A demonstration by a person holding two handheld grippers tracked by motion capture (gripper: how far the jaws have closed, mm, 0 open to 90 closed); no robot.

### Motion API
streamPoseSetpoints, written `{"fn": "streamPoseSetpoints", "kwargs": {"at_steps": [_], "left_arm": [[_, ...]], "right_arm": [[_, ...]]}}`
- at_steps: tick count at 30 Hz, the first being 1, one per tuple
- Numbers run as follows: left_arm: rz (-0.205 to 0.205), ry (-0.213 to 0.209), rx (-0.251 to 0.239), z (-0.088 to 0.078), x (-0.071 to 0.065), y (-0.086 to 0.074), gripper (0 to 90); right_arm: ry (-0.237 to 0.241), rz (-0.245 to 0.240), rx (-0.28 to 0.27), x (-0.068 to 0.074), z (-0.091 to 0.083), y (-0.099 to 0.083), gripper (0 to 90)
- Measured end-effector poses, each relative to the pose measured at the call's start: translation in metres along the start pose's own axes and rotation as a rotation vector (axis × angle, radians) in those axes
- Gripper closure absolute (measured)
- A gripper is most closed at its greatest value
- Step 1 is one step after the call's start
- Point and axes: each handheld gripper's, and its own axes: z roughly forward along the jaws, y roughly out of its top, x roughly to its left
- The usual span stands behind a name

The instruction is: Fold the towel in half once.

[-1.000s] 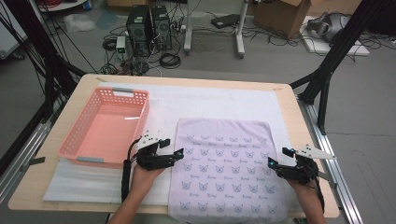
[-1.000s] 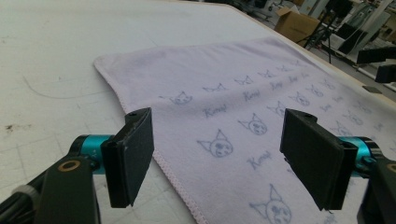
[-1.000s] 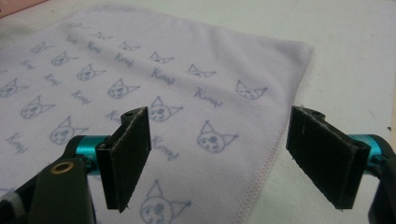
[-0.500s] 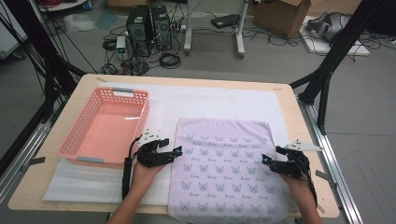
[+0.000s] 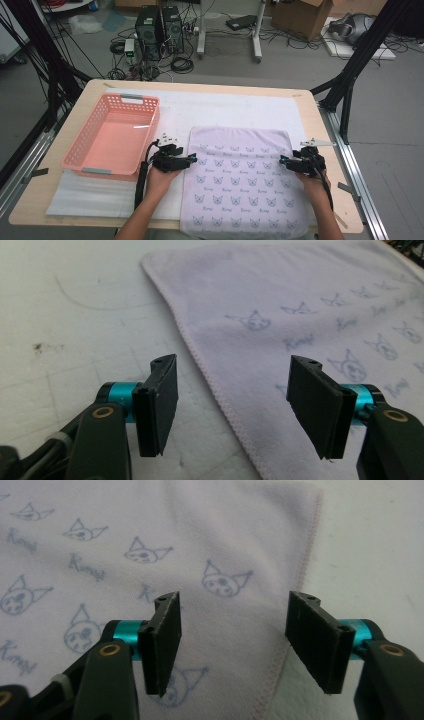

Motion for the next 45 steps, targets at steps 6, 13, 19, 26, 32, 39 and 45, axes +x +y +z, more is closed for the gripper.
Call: {"fn": "streamPoseSetpoints", "kwargs": {"at_steps": [6, 13, 19, 26, 32, 39, 45], "left_arm": [[0.110, 0.063, 0.052, 0.011, -0.014, 0.007, 43.0], [0.170, 0.138, 0.067, 0.012, -0.016, 0.009, 62.6], [0.196, 0.118, 0.069, 0.013, -0.020, 0.008, 79.3], [0.110, 0.091, 0.069, 0.013, -0.015, 0.012, 87.5], [0.035, 0.087, 0.007, 0.009, -0.008, 0.030, 87.6], [0.028, 0.057, -0.037, -0.001, -0.008, 0.037, 87.5], [0.032, -0.009, -0.056, -0.024, -0.013, 0.025, 87.3]], "right_arm": [[-0.051, -0.055, 0.042, 0.005, 0.004, 0.006, 51.3], [-0.092, -0.035, 0.044, 0.004, 0.001, 0.005, 51.0], [-0.098, 0.024, 0.038, 0.002, 0.000, 0.001, 51.9], [-0.005, 0.049, 0.039, -0.006, -0.004, 0.000, 86.0], [-0.048, 0.027, -0.029, -0.011, -0.005, 0.007, 86.7], [0.001, 0.054, -0.134, -0.014, -0.021, 0.005, 86.4], [0.094, 0.043, -0.201, -0.008, -0.050, -0.007, 86.3]]}}
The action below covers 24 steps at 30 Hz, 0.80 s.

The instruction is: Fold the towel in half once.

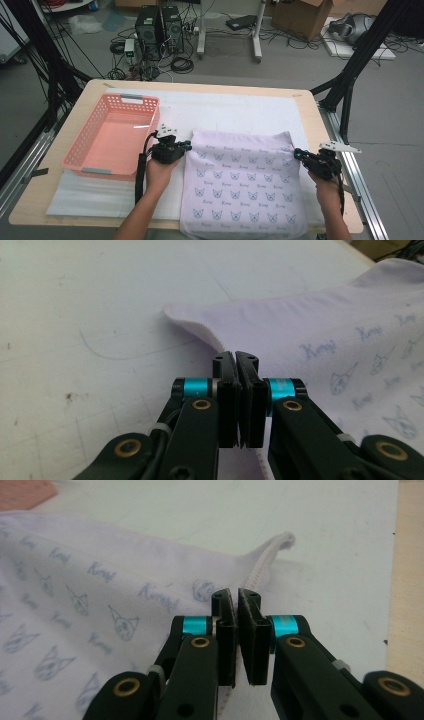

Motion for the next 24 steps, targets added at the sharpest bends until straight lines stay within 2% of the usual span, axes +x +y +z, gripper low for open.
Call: {"fn": "streamPoseSetpoints", "kwargs": {"at_steps": [5, 8, 13, 21, 22, 23, 24], "left_arm": [[-0.013, -0.052, -0.014, -0.019, -0.005, -0.011, 87.2], [-0.020, -0.079, -0.013, -0.028, -0.008, -0.020, 87.1], [0.013, -0.094, 0.006, -0.039, -0.016, -0.033, 87.0], [0.033, -0.117, 0.076, -0.039, -0.025, -0.062, 86.1], [0.030, -0.110, 0.069, -0.039, -0.024, -0.061, 84.2], [0.022, -0.101, 0.056, -0.039, -0.022, -0.059, 76.0], [0.002, -0.111, 0.049, -0.038, -0.019, -0.056, 63.1]], "right_arm": [[0.045, -0.010, -0.005, 0.006, -0.017, -0.011, 86.1], [0.052, -0.019, 0.002, 0.010, -0.026, -0.018, 86.1], [0.063, -0.031, 0.012, 0.016, -0.036, -0.028, 86.1], [0.060, -0.039, 0.108, 0.018, -0.042, -0.046, 85.9], [0.058, -0.040, 0.120, 0.019, -0.042, -0.047, 84.8], [0.056, -0.045, 0.129, 0.020, -0.043, -0.047, 80.8], [0.047, -0.040, 0.131, 0.021, -0.042, -0.045, 69.0]]}}
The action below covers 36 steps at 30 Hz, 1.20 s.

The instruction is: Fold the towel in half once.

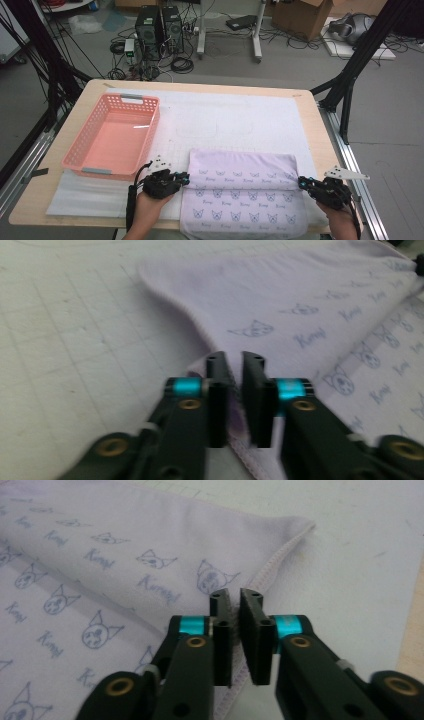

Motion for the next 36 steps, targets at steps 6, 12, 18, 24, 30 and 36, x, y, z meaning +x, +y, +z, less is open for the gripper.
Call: {"fn": "streamPoseSetpoints", "kwargs": {"at_steps": [6, 12, 18, 24, 30, 36], "left_arm": [[-0.053, 0.023, -0.025, 0.018, 0.016, 0.024, 42.6], [-0.032, 0.089, 0.076, 0.047, 0.017, 0.028, 47.6], [0.039, 0.101, 0.046, 0.040, 0.009, 0.026, 87.3], [-0.014, 0.035, -0.032, 0.017, 0.005, 0.028, 87.4], [-0.020, -0.022, -0.077, -0.005, -0.003, 0.024, 87.4], [0.005, -0.049, -0.025, -0.015, -0.010, 0.006, 87.2]], "right_arm": [[-0.047, 0.089, -0.025, -0.010, 0.010, 0.019, 48.3], [-0.076, 0.081, 0.082, -0.015, 0.043, 0.033, 61.0], [-0.065, 0.018, 0.066, -0.011, 0.039, 0.033, 86.7], [-0.045, 0.009, -0.049, -0.009, 0.009, 0.032, 86.7], [-0.017, 0.002, -0.108, -0.003, -0.017, 0.024, 86.8], [0.030, -0.008, -0.072, 0.002, -0.026, 0.007, 86.1]]}}
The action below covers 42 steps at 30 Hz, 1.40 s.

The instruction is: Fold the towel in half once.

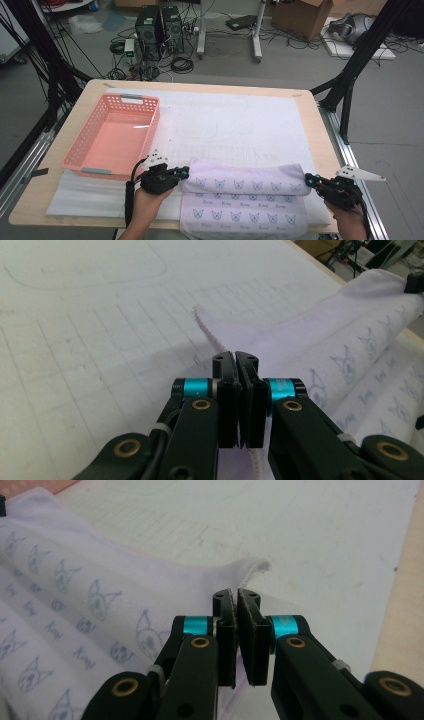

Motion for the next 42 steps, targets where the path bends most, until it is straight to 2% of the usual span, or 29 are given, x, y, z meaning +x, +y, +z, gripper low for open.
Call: {"fn": "streamPoseSetpoints", "kwargs": {"at_steps": [3, 5, 6, 7, 8, 11, 13, 15, 16, 19, 21, 22, 23, 24, 25, 26, 27, 29, 32, 33, 36, 39, 42], "left_arm": [[0.009, -0.014, 0.032, -0.004, -0.003, -0.011, 87.0], [0.011, -0.027, 0.063, -0.005, -0.005, -0.018, 86.2], [0.005, -0.030, 0.073, -0.004, -0.005, -0.020, 81.5], [0.002, -0.016, 0.072, -0.003, -0.005, -0.021, 71.6], [-0.003, 0.000, 0.065, -0.002, -0.003, -0.020, 61.4], [-0.004, 0.056, 0.050, 0.004, 0.002, -0.014, 44.8], [-0.008, 0.073, 0.059, 0.011, 0.005, -0.012, 41.1], [-0.007, 0.100, 0.087, 0.019, 0.007, -0.012, 37.8], [-0.012, 0.095, 0.107, 0.023, 0.008, -0.012, 37.6], [0.004, 0.081, 0.112, 0.025, 0.006, -0.013, 36.0], [0.013, 0.046, 0.120, 0.024, 0.005, -0.015, 40.7], [0.026, 0.046, 0.117, 0.025, 0.003, -0.017, 44.3], [0.046, 0.056, 0.117, 0.025, 0.000, -0.018, 47.8], [0.082, 0.084, 0.120, 0.025, -0.003, -0.020, 54.6], [0.075, 0.084, 0.131, 0.024, -0.003, -0.019, 63.6], [0.018, 0.026, 0.156, 0.024, -0.001, -0.018, 74.9], [0.004, 0.023, 0.158, 0.024, -0.002, -0.018, 83.1], [0.011, 0.029, 0.153, 0.024, -0.002, -0.018, 83.8], [-0.008, 0.032, 0.117, 0.022, 0.003, -0.012, 84.5], [-0.014, 0.024, 0.107, 0.021, 0.006, -0.008, 84.7], [-0.013, 0.040, 0.060, 0.020, 0.011, 0.009, 85.0], [0.001, 0.061, 0.022, 0.022, 0.018, 0.029, 85.0], [0.023, 0.101, 0.011, 0.030, 0.027, 0.046, 85.0]], "right_arm": [[0.012, 0.005, 0.048, 0.003, -0.001, -0.010, 86.0], [0.003, 0.006, 0.111, 0.004, 0.000, -0.015, 78.5], [-0.003, 0.012, 0.136, 0.005, 0.000, -0.017, 69.0], [-0.029, 0.014, 0.138, 0.004, 0.000, -0.017, 62.2], [-0.043, 0.029, 0.120, 0.003, -0.001, -0.016, 60.6], [-0.057, 0.085, 0.048, -0.002, -0.001, -0.009, 49.6], [-0.063, 0.076, 0.074, -0.001, 0.009, -0.005, 46.7], [-0.063, 0.061, 0.134, 0.000, 0.024, -0.005, 44.5], [-0.060, 0.048, 0.162, 0.000, 0.031, -0.005, 44.1], [-0.046, 0.022, 0.226, 0.003, 0.048, -0.009, 42.7], [-0.067, -0.023, 0.230, 0.008, 0.048, -0.010, 47.0], [-0.063, -0.036, 0.236, 0.009, 0.047, -0.009, 52.3], [-0.055, -0.043, 0.242, 0.009, 0.046, -0.009, 59.2], [-0.039, -0.044, 0.248, 0.010, 0.045, -0.009, 69.4], [-0.008, -0.038, 0.253, 0.011, 0.045, -0.009, 75.4], [-0.008, -0.044, 0.255, 0.013, 0.045, -0.010, 78.1], [-0.003, -0.040, 0.254, 0.013, 0.045, -0.009, 79.3], [0.015, -0.022, 0.247, 0.010, 0.045, -0.009, 80.5], [0.011, -0.034, 0.188, 0.007, 0.043, -0.009, 81.5], [0.009, -0.036, 0.170, 0.006, 0.042, -0.007, 81.7], [-0.005, -0.051, 0.120, 0.002, 0.041, 0.003, 81.9], [-0.013, -0.049, 0.083, -0.002, 0.044, 0.019, 81.9], [-0.015, -0.043, 0.055, -0.009, 0.052, 0.034, 81.9]]}}
